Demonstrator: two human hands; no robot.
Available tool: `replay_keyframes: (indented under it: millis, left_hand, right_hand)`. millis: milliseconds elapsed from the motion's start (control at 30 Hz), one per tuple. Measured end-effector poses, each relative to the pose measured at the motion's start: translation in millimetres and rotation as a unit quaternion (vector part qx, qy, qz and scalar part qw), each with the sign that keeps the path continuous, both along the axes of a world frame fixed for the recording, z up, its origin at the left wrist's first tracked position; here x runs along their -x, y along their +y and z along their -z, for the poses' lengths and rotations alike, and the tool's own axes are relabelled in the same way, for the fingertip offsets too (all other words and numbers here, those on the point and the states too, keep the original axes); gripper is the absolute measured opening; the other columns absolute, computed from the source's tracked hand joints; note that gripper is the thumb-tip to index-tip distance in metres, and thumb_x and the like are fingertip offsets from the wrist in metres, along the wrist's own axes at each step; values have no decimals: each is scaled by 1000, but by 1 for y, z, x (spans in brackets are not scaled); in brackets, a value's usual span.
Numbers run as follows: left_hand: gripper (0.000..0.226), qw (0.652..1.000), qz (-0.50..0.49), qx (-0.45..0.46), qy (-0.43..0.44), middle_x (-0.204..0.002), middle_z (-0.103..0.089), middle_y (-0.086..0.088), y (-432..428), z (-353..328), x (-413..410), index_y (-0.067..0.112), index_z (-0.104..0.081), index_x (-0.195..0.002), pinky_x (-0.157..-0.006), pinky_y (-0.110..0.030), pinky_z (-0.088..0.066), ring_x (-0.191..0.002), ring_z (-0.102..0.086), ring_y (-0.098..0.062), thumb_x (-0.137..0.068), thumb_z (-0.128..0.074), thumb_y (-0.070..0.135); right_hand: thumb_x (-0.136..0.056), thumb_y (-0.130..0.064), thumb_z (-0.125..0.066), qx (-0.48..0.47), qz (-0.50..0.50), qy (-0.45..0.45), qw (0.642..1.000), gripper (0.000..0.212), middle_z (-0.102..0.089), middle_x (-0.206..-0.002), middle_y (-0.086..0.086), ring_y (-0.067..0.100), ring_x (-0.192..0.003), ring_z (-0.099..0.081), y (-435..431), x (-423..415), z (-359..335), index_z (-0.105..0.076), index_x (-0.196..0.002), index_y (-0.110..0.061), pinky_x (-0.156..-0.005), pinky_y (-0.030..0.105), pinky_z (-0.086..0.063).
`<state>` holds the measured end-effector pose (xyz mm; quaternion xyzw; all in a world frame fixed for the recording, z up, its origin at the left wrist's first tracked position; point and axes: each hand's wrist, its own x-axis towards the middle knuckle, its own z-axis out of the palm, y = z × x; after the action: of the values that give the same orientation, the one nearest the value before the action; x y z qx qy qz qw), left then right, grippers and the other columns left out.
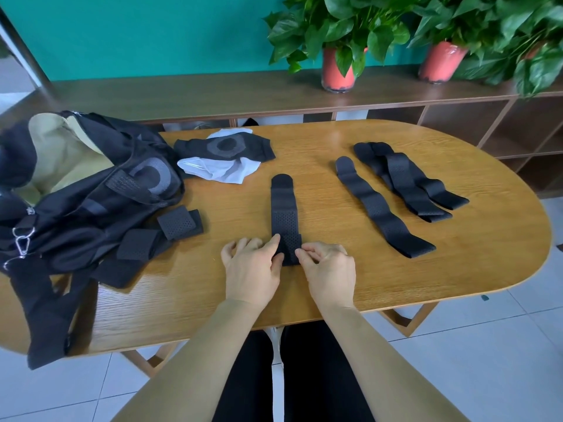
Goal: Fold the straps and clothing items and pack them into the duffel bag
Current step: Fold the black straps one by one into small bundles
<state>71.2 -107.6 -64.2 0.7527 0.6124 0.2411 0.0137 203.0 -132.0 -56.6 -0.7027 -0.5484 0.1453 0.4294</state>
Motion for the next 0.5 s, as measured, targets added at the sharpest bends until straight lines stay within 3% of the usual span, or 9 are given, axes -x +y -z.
replay_keyframes:
  millis: [67, 133, 233, 367, 500]
  left_hand:
    - [32, 1000, -1, -5, 6, -77, -58, 6, 1, 3, 0, 27, -68, -117, -95, -44, -28, -88, -57, -21, -85, -68, 29]
    - [29, 1000, 2, -5, 12, -79, -58, 7, 2, 3, 1, 29, -69, -116, -95, -42, -23, -91, -55, -20, -87, -67, 31]
    - [28, 1000, 6, 4, 26, -86, -59, 7, 3, 3, 2, 31, -68, -116, -95, -41, -21, -96, -52, -20, -89, -63, 34]
    - [26, 999, 22, -11, 31, -111, -60, 3, 4, 4, 4, 26, -70, -112, -95, -46, -28, -106, -53, -22, -86, -65, 30]
    - [26, 999, 48, -4, 13, -128, -62, 0, 4, 7, 5, 18, -70, -113, -96, -46, -32, -121, -53, -21, -88, -65, 24]
  right_hand:
    - [-81, -28, -73, -4, 3, -2, 1000, 14, -39, -63, -28, 19, -86, -65, 0, 1, 0, -76, -90, -17, -80, 43, -51]
    - [-81, -28, -73, -1, 2, -8, 1000, 16, -53, -66, -23, 17, -91, -62, 1, 1, 2, -75, -93, -17, -81, 42, -50]
    - [-83, -25, -71, -18, 14, -58, 998, 23, -72, -90, -4, 18, -97, -58, 0, 0, 8, -73, -103, -16, -81, 39, -52]
    - [-84, -20, -59, -90, -57, -229, 968, 29, -67, -117, 2, 21, -114, -57, -4, 0, 16, -70, -110, -13, -85, 35, -49]
    - [-81, -17, -58, -50, -66, -236, 968, 28, -68, -115, 8, 24, -113, -61, -2, 1, 19, -72, -105, -12, -90, 39, -48]
